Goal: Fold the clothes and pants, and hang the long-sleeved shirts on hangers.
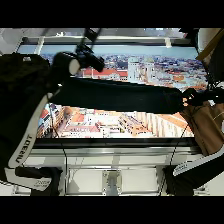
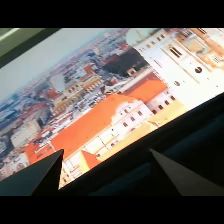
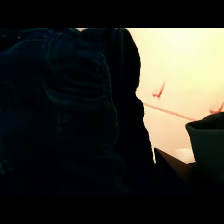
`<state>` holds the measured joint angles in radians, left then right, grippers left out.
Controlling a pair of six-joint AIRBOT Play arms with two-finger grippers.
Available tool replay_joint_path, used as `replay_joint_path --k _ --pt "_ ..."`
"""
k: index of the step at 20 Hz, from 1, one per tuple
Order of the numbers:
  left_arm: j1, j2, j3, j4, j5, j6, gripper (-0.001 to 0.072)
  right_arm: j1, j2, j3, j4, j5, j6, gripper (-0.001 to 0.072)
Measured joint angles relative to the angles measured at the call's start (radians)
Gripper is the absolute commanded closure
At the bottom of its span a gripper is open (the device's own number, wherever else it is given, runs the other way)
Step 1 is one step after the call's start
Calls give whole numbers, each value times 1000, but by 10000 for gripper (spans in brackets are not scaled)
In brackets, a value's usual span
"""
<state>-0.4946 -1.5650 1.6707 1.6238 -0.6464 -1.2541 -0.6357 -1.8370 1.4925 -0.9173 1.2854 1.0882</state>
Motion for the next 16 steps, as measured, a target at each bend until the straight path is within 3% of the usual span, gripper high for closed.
replay_joint_path --k 5,10,12,14,15,16 --pt "-73 -61 0 0 -2 24 118 -4 -58 3 69 6 -82 36" --pt "-95 -89 0 0 -3 29 118 6 -80 4 98 27 -118 113" --pt "-97 -96 0 0 -3 29 118 27 -83 4 98 35 -129 288" --pt "-98 -102 0 -1 -5 30 118 49 -84 4 104 45 -134 610" --pt "-99 -105 0 -1 -5 31 118 58 -83 4 120 50 -135 681" --pt "-99 -109 0 -1 -6 31 157 65 -82 8 142 58 -136 685"
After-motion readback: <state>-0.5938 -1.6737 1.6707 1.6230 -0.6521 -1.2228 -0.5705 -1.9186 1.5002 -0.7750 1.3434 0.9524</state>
